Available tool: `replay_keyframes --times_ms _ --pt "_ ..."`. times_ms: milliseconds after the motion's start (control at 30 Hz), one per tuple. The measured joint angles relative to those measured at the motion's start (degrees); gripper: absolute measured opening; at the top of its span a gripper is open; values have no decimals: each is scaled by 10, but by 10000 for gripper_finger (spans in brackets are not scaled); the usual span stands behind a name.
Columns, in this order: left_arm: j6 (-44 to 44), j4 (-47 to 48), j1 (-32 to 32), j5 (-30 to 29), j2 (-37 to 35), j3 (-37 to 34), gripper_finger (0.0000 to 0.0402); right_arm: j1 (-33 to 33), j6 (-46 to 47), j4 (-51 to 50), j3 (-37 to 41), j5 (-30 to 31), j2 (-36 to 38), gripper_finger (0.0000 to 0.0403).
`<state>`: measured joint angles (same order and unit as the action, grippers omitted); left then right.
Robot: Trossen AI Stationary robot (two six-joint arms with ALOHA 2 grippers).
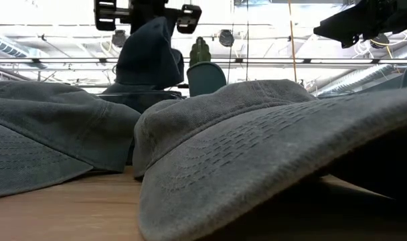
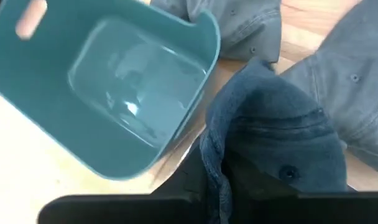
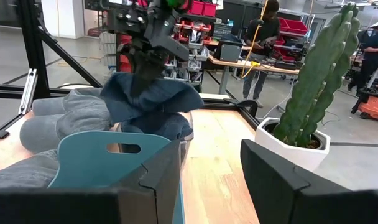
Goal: Pick & Place hat
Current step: Put the blue cap into the transparent bin
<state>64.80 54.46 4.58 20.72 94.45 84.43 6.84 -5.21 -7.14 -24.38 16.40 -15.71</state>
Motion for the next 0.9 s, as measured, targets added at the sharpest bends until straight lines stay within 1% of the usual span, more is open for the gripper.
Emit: replay_keyframes --times_ms 200,400,567,600,733,900 --pt "-6 70 25 2 27 -1 31 0 0 0 0 0 0 155" --pt "-6 99 29 3 53 -1 31 0 0 0 0 0 0 155" --pt "-6 126 29 38 58 -1 31 0 0 0 0 0 0 155" --pt "-7 132 29 37 57 -1 31 0 0 0 0 0 0 155" --pt "-33 141 32 16 56 -1 31 0 0 0 0 0 0 155" --pt "-35 123 42 22 55 -7 30 0 0 0 0 0 0 155"
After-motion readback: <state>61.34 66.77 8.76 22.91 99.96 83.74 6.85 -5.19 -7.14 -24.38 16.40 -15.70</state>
